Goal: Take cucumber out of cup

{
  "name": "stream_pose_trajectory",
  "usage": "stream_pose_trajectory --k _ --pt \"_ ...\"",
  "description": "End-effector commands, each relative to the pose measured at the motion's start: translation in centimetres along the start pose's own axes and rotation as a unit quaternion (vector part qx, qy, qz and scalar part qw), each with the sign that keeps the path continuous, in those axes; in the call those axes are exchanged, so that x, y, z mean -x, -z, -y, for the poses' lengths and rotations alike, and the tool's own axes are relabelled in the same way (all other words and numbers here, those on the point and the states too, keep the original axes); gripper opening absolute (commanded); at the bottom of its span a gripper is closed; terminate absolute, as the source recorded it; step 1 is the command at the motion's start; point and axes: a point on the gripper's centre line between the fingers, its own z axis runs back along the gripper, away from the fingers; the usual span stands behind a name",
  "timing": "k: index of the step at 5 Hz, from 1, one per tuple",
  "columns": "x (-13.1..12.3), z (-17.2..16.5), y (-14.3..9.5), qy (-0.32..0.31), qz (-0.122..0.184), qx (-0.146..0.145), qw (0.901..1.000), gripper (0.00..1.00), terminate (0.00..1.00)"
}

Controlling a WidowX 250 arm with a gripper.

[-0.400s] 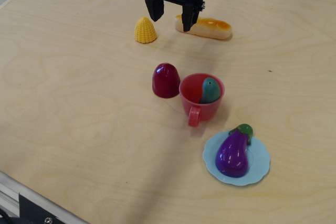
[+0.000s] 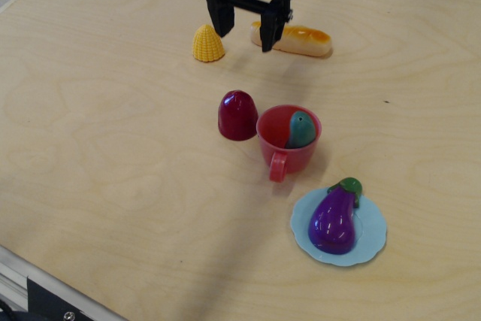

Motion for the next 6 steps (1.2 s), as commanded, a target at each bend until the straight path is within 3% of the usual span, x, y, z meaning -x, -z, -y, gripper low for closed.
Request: stream_pose_trajectory --k 1,2,3,4,6 --pt "-0.8 1.5 -4.5 0.200 0.042 0.012 0.9788 1.00 0.00" --pt "0.1 2.8 -5.3 0.270 0.039 0.026 0.9618 1.00 0.00" --pt "1.7 4.5 -6.1 0.298 0.029 0.026 0.9537 1.00 0.00" --pt "3.0 6.0 -6.1 0.344 0.022 0.037 0.9380 1.00 0.00" --pt "6.3 7.9 -6.0 0.434 -0.002 0.043 0.8998 1.00 0.00"
